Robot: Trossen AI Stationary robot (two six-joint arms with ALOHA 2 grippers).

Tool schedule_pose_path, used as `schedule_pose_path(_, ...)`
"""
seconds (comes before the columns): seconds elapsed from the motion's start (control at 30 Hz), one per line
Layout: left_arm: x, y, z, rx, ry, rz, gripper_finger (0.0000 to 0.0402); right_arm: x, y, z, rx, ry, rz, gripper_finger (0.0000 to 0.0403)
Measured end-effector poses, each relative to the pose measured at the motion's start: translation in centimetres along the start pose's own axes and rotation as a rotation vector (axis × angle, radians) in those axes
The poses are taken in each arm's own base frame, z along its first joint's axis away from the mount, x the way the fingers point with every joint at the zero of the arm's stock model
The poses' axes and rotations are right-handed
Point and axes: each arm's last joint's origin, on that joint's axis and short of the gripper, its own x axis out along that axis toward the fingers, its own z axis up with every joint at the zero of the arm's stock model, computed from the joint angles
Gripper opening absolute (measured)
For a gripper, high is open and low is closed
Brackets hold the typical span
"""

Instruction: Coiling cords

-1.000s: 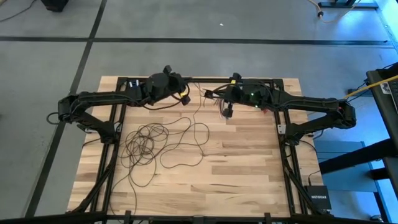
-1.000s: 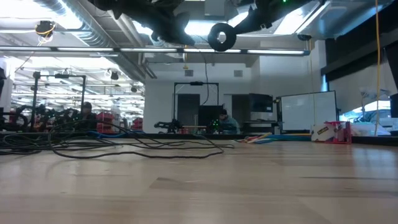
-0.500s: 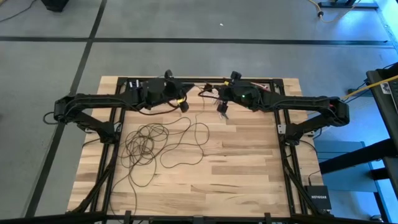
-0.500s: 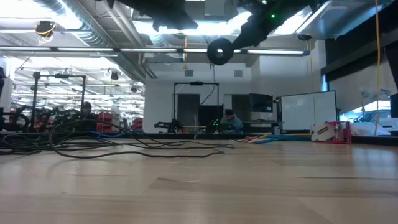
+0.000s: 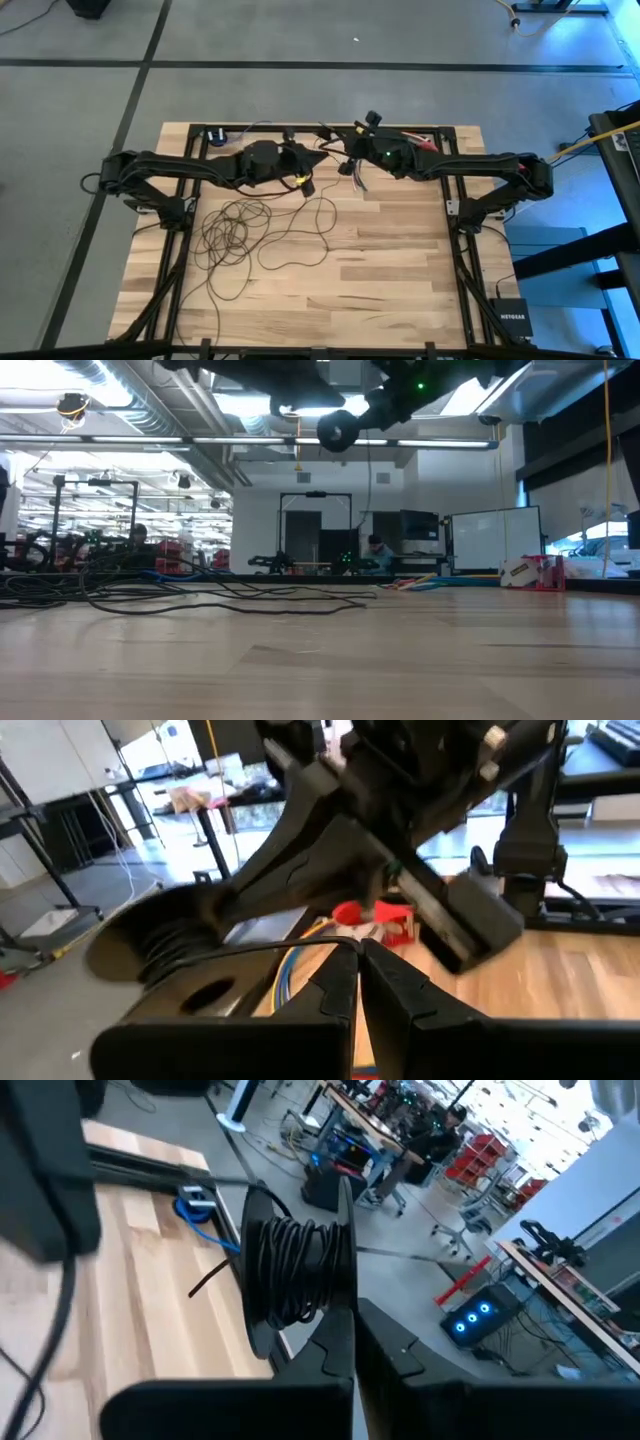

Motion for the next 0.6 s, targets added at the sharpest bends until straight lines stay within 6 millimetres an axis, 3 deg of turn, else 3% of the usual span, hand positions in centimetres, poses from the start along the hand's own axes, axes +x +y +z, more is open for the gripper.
schedule_pose_path(0.27, 1.1, -0.5, -0.5, 0.071, -0.055, -0.036, 0.0005, 0.9, 0.9, -0.5, -0.006, -0.011, 0.058, 0.0001)
schedule_pose_path(0.6, 1.1, -0.7, -1.4, 0.129, 0.034, -0.078, 0.0005, 0.2, -0.1, 1.3, 0.087, -0.19, 0.064, 0.0001)
